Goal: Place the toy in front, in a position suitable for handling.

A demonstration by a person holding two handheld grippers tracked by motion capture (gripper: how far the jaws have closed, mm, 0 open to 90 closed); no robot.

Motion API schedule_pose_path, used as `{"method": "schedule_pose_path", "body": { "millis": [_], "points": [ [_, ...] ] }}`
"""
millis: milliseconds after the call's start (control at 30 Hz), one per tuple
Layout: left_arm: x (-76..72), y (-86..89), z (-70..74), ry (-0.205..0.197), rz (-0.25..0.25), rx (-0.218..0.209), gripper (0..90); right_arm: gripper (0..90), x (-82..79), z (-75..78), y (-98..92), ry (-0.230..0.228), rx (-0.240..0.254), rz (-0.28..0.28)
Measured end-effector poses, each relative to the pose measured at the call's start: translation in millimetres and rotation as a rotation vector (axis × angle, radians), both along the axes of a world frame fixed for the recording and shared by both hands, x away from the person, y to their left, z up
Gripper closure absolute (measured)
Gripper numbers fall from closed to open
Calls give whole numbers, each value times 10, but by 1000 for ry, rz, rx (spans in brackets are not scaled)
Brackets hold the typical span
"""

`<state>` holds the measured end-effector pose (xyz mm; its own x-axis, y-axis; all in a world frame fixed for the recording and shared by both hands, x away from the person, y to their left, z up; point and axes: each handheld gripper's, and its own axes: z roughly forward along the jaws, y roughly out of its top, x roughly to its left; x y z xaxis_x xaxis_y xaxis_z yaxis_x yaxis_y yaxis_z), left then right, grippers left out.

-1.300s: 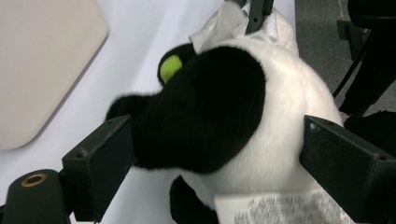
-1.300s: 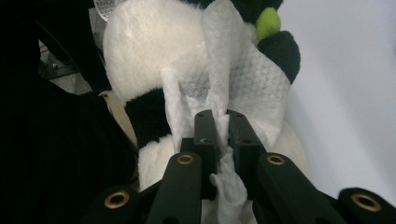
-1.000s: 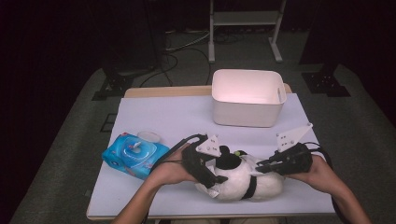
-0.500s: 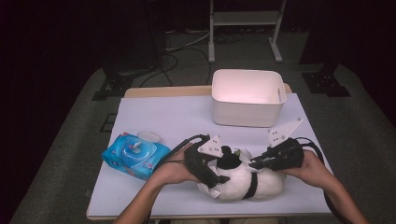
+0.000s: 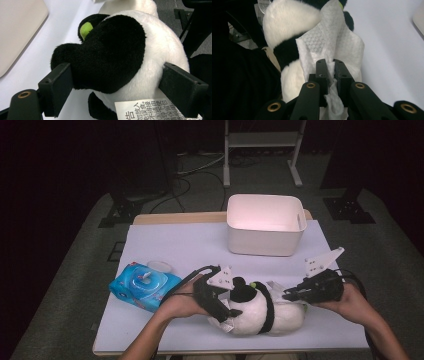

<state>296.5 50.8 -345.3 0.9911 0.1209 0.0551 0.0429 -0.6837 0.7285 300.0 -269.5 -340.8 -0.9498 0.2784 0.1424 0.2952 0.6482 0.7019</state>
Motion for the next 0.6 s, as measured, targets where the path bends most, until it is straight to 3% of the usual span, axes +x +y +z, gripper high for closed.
{"method": "schedule_pose_path", "body": {
  "millis": [400, 600],
  "points": [
    [9, -15, 6, -4, 1, -4, 142, 825, -115, -174, -401, 23, 40, -74],
    [23, -42, 3, -10, -14, -11, 143, 825, -97, -132, -335, 7, 64, -58]
  ]
}}
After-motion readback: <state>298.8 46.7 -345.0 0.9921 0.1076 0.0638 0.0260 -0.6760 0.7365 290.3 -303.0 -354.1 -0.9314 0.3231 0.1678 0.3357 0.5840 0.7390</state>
